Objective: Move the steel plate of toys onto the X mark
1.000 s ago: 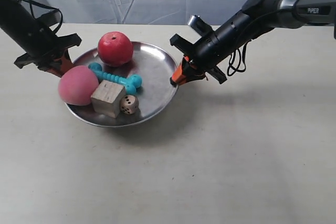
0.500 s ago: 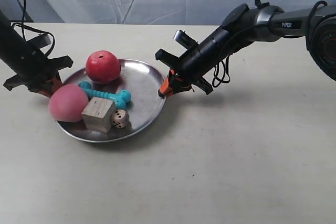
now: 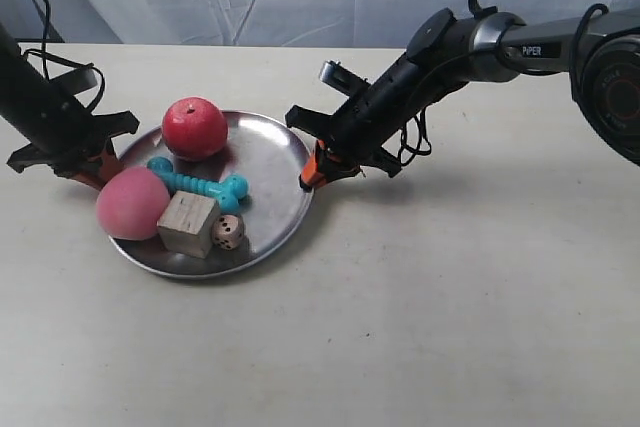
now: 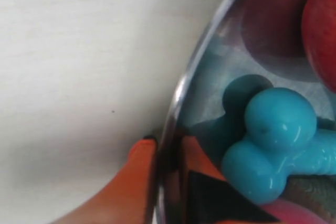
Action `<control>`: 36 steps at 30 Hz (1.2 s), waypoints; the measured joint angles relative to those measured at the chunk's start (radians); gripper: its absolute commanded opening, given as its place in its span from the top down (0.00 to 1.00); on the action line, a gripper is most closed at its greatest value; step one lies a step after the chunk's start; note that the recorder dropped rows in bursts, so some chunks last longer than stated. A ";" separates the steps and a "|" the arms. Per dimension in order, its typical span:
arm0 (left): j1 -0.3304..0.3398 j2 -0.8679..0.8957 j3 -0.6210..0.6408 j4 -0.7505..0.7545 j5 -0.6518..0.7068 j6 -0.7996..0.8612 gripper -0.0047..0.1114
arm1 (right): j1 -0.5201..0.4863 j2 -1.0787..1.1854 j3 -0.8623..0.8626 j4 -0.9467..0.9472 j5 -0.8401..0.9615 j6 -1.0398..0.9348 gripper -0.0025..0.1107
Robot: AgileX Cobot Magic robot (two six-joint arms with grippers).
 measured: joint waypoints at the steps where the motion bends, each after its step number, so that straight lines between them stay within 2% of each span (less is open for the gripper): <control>1: 0.000 0.000 0.000 0.002 0.000 0.001 0.96 | 0.001 0.000 0.000 0.000 -0.005 0.000 0.96; 3: 0.003 0.000 0.000 0.002 0.000 0.004 0.96 | 0.005 0.000 0.000 -0.002 -0.012 0.000 0.86; 8: 0.016 0.000 0.000 -0.011 0.009 0.009 0.96 | 0.014 0.000 0.000 -0.004 -0.014 -0.015 0.53; 9: 0.018 0.000 0.000 -0.014 0.009 0.009 0.94 | 0.016 0.000 -0.001 -0.004 -0.014 -0.015 0.49; 11: 0.022 0.000 0.000 -0.016 0.011 0.012 0.90 | 0.018 0.000 -0.002 0.000 -0.014 -0.015 0.47; 18: 0.041 0.000 0.000 -0.012 0.001 0.012 0.72 | 0.018 -0.004 -0.006 0.018 -0.014 -0.015 0.47; 21: 0.064 0.000 0.000 -0.012 -0.001 0.010 0.67 | 0.020 -0.008 -0.006 0.016 -0.014 -0.015 0.47; 27: 0.092 0.000 0.000 -0.016 0.004 0.006 0.67 | 0.021 -0.010 -0.006 -0.034 -0.014 0.000 0.47; 30: 0.129 -0.013 0.000 -0.016 0.005 -0.009 0.67 | 0.015 -0.022 -0.006 -0.139 -0.010 0.074 0.47; 31: 0.139 -0.019 0.000 -0.016 0.005 -0.013 0.72 | 0.008 -0.027 -0.006 -0.162 -0.007 0.089 0.48; 32: 0.165 -0.037 0.000 -0.014 0.005 -0.029 0.76 | -0.009 -0.038 -0.006 -0.194 0.009 0.103 0.49; 34: 0.198 -0.077 0.000 -0.016 0.005 -0.040 0.96 | -0.039 -0.061 -0.006 -0.229 0.027 0.114 0.67; 35: 0.212 -0.101 0.000 -0.027 0.005 -0.040 0.96 | -0.051 -0.077 -0.006 -0.249 0.044 0.116 0.76; 36: 0.221 -0.129 0.000 -0.035 0.005 -0.040 0.96 | -0.059 -0.096 -0.006 -0.273 0.055 0.119 0.89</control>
